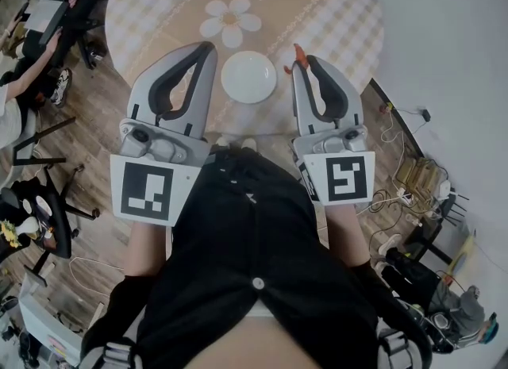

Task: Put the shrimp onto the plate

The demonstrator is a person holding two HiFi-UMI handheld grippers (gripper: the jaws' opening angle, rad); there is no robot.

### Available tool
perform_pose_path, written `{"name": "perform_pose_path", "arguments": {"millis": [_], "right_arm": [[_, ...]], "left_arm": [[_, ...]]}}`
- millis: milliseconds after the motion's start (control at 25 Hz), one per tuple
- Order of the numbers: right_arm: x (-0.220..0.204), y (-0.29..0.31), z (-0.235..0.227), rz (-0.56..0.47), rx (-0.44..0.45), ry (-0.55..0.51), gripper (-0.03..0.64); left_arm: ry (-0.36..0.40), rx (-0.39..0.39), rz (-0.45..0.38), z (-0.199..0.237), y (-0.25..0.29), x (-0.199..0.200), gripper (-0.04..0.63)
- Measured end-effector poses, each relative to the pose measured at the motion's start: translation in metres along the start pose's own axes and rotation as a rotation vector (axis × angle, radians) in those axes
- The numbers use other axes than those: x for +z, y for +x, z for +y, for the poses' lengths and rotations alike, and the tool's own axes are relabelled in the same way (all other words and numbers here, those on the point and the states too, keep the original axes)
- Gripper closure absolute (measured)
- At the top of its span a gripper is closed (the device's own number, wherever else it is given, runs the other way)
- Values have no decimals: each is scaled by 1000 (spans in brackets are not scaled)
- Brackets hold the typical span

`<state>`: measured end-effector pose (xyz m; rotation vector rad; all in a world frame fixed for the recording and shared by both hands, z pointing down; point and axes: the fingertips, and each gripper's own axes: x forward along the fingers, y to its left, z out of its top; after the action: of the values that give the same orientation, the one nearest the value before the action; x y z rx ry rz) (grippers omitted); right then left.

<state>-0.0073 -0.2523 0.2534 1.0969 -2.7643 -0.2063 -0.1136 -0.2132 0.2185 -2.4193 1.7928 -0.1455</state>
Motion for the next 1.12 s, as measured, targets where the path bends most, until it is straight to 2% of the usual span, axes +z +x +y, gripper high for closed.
{"name": "perform_pose_path", "arguments": {"millis": [480,1120], "right_arm": [[-36,27,10,65,88,6,565],[-124,55,29,232,193,-13,566]], "left_arm": [[-13,85,41,11,-10,-13,592],[-22,161,82,17,-20,-23,592]]}}
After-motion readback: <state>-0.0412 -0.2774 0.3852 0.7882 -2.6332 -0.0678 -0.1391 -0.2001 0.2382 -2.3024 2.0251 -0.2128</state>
